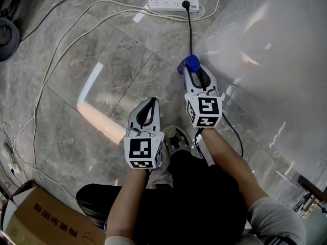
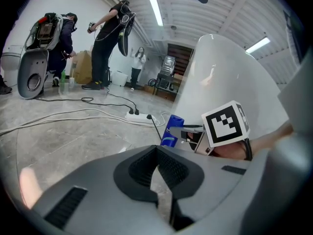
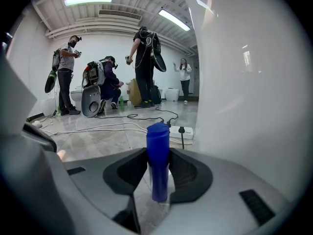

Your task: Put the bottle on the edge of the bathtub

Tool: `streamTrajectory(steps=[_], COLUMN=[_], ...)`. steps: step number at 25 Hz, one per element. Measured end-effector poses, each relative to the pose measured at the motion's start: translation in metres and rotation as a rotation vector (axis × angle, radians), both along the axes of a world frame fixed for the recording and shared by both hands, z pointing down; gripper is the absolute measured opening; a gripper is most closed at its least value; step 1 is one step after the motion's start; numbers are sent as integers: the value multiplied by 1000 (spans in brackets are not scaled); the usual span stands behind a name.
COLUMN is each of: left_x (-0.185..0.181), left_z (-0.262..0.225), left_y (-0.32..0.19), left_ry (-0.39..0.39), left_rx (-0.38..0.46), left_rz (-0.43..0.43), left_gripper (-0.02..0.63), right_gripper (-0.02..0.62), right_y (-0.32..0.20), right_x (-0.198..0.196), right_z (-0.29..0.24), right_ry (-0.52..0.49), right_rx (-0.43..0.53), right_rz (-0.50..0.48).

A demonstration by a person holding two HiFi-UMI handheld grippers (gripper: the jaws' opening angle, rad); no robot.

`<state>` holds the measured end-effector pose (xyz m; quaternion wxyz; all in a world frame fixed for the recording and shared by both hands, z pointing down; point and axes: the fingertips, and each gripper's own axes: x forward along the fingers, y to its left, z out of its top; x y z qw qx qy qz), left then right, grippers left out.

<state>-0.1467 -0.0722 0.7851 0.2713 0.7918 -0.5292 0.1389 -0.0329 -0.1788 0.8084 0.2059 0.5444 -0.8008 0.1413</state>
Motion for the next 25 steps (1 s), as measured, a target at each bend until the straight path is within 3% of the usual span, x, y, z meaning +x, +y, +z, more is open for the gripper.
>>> streamTrajectory(steps=[25], left_x=[6], left_z=[3], left_y=[9], left_ry=[22], left_rx=[-12], left_rz=[11], left_gripper=[11], right_gripper=[146], right_y=[10], right_x=[4], right_z=[-1], right_ry=[12], right_rx=[8], right_rz=[-10])
